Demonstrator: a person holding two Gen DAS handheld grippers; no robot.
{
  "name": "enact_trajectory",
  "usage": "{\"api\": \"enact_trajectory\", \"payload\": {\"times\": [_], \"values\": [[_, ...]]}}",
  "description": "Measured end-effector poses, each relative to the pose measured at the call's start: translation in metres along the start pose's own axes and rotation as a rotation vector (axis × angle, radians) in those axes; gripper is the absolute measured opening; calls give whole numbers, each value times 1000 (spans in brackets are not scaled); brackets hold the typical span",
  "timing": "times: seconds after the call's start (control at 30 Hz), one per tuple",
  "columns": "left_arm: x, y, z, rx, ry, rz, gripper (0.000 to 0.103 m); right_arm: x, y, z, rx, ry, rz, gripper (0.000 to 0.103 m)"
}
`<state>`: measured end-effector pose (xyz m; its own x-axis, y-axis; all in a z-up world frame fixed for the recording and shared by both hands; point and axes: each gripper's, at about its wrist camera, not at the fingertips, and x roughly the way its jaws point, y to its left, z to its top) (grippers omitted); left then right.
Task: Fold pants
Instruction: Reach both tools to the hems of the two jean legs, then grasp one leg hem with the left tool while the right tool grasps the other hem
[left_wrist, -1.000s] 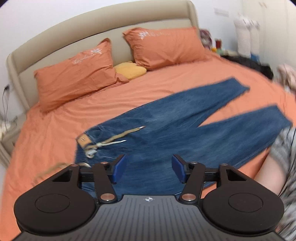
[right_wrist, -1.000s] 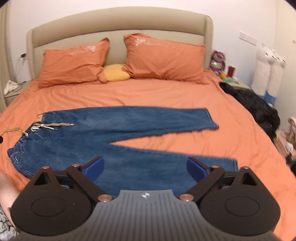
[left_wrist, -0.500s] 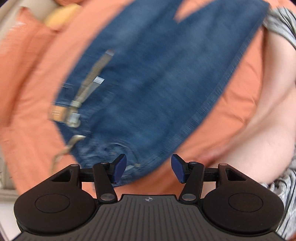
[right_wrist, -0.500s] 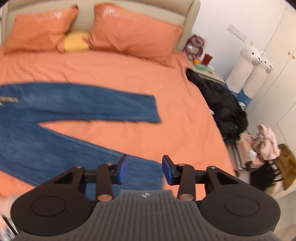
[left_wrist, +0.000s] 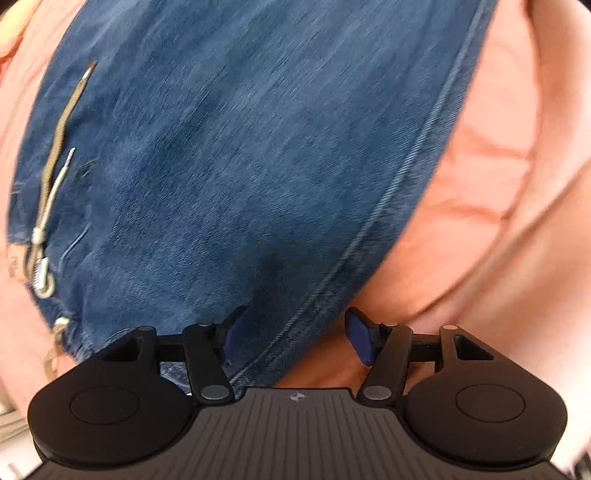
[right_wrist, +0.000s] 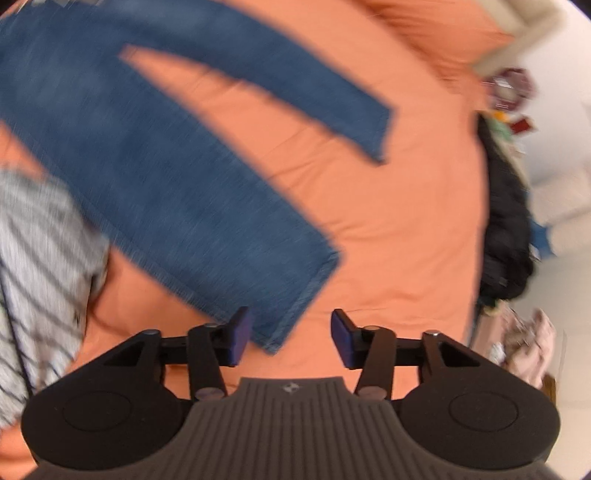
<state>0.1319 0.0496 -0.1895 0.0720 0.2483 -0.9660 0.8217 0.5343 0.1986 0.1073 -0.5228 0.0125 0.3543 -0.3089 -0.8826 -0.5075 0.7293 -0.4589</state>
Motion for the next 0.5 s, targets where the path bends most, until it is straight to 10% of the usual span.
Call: {"api": "enact_trajectory", "payload": {"times": [0.2,0.5], "values": [[-22,2,-16,-128,-90,75,12,82,50,-7,-98,20,92,47],[-70,17,-28,-384,-310,205,7,125,93,-18,-214,-73,24,46]]}}
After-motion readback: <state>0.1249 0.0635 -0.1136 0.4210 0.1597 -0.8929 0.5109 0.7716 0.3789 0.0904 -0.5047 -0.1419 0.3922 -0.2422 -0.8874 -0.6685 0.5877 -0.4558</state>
